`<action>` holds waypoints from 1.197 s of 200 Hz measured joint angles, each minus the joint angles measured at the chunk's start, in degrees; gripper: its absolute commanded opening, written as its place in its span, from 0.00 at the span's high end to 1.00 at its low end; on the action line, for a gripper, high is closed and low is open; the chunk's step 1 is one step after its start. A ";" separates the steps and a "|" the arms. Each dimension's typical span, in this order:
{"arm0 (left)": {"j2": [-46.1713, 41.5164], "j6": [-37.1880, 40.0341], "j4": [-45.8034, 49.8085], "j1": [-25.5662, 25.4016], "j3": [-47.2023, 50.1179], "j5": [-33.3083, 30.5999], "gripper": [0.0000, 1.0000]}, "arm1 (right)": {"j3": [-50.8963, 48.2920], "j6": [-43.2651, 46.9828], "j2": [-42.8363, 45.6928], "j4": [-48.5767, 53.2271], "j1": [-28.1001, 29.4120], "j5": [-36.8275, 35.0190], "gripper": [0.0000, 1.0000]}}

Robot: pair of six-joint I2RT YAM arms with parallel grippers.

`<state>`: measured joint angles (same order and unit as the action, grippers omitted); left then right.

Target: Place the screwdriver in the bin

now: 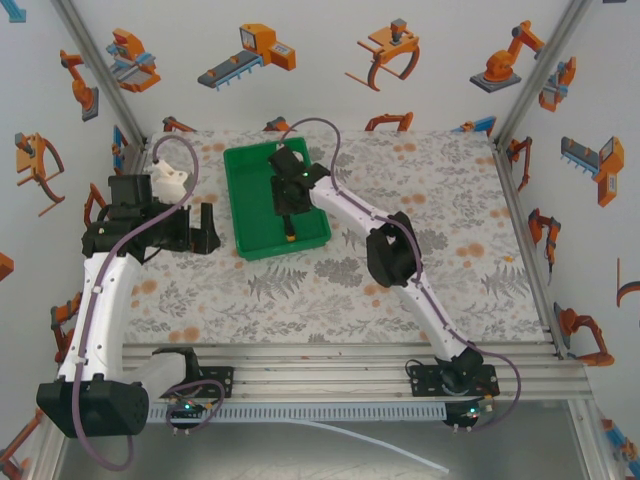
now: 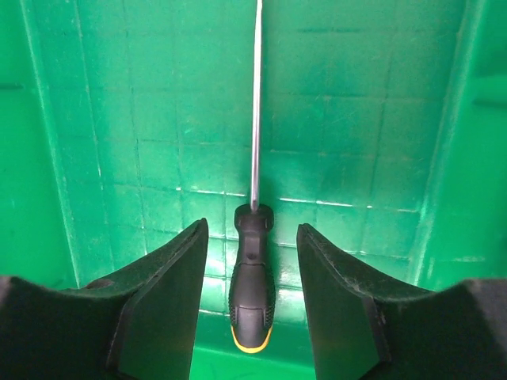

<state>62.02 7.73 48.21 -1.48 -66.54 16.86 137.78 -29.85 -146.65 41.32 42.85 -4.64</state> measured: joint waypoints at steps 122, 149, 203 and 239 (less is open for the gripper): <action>-0.13 -10.25 -16.92 3.50 9.62 -12.15 0.03 | -42.42 13.42 43.58 -16.33 -4.76 -7.37 0.01; -0.90 -11.13 -24.33 4.20 15.67 -11.21 0.03 | -56.61 13.64 51.45 -22.49 -9.20 -8.39 0.01; -2.29 -13.27 -38.62 5.66 26.45 -12.59 0.03 | -85.42 18.67 67.78 -39.43 -16.04 -12.04 0.01; -1.14 -13.92 -53.24 6.69 34.73 -13.40 0.03 | -98.47 22.45 73.88 -50.36 -21.24 -14.47 0.01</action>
<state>60.88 -6.20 -5.04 5.21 -31.81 3.46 39.31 -7.40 -72.77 -9.04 21.61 -19.11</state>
